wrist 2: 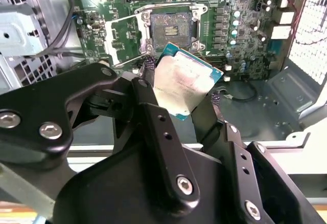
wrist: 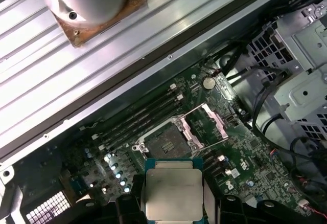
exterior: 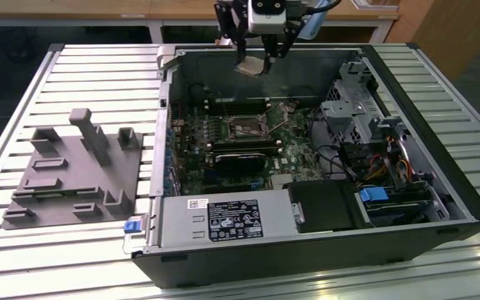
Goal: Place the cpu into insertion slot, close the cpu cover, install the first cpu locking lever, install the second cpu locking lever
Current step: 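Place the cpu into insertion slot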
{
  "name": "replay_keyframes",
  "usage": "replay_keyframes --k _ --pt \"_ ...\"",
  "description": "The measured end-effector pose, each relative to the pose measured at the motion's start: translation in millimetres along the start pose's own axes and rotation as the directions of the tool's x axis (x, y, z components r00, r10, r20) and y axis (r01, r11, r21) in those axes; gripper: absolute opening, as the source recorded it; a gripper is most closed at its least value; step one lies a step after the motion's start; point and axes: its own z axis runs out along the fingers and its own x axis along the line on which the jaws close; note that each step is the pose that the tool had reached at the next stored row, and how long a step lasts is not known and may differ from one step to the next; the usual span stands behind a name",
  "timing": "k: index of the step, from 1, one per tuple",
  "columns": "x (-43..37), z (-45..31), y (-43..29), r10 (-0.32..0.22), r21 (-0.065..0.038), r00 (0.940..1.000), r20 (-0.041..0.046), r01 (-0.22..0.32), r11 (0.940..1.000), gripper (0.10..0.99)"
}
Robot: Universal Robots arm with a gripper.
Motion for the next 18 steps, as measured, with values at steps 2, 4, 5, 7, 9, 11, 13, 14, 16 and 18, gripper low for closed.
replay_keyframes --k 2,4,5,7,9,11,13,14,16,18 --pt "0.0 0.0 0.0 0.015 0.0 0.9999 0.0013 -0.015 0.9999 0.537" --pt "0.0 0.1 0.0 0.03 -0.001 0.9996 0.0026 -0.03 0.9996 0.537" --pt "0.0 0.1 0.0 0.038 -0.001 0.9993 0.0033 -0.038 0.9993 0.537" --pt "0.0 0.1 0.0 0.053 -0.001 0.9986 0.0048 -0.053 0.9986 0.537" --pt "0.0 0.2 0.0 0.068 -0.002 0.9976 0.0061 -0.068 0.9977 0.537" --pt "0.1 0.2 0.0 0.083 -0.002 0.9965 0.0074 -0.083 0.9965 0.537" --pt "0.2 0.2 -0.1 0.098 -0.002 0.9952 0.0087 -0.098 0.9952 0.537" --pt "0.2 0.3 -0.1 0.106 -0.003 0.9943 0.0094 -0.106 0.9943 0.537" --pt "0.4 0.3 -0.2 0.123 -0.003 0.9924 0.0109 -0.123 0.9924 0.537" --pt "0.5 0.3 -0.3 0.139 -0.004 0.9902 0.0123 -0.139 0.9902 0.537"
